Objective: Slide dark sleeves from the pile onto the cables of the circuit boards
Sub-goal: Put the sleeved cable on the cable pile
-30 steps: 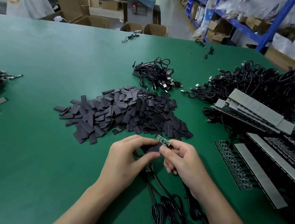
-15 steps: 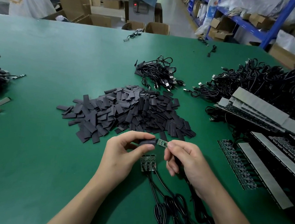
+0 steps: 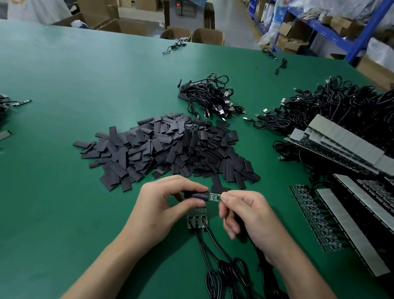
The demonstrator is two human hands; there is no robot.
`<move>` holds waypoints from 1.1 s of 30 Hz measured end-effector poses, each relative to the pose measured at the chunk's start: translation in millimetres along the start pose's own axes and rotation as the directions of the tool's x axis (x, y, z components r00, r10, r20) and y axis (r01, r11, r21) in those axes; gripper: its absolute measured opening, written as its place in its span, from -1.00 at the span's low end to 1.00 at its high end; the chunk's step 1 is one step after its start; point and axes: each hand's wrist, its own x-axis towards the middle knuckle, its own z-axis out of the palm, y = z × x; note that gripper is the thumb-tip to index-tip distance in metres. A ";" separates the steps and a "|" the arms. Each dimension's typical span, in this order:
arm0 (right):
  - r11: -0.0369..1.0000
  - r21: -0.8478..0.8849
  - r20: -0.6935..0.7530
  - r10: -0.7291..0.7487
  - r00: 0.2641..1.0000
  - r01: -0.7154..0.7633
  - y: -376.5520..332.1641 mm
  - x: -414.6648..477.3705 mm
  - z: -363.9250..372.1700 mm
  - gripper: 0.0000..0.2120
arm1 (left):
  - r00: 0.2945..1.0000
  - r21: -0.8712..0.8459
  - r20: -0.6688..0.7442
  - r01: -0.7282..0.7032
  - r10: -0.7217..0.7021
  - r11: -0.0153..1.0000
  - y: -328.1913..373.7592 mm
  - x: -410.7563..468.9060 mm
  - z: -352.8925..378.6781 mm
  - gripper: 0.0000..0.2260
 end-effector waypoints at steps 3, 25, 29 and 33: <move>1.000 0.005 0.012 0.002 1.000 -0.002 0.7 0.2 1.3 -0.64 | 1.000 0.009 0.000 0.014 -0.014 1.000 -1.1 -0.3 -0.9 -0.82; 0.995 -0.097 0.095 0.042 0.995 -0.033 1.0 -1.5 -3.0 -0.74 | 0.998 0.074 0.059 0.010 -0.014 0.997 -0.9 -0.7 0.3 -0.83; 0.996 -0.069 0.098 0.055 0.994 -0.048 1.9 -1.3 -7.1 -0.84 | 0.999 0.072 0.043 0.025 -0.028 0.997 -0.9 -0.8 -1.2 -0.84; 0.996 -0.078 0.120 0.044 0.992 -0.035 1.2 -1.7 -7.3 -0.82 | 0.999 0.070 0.051 0.006 -0.010 0.997 1.3 -0.6 -3.0 -0.83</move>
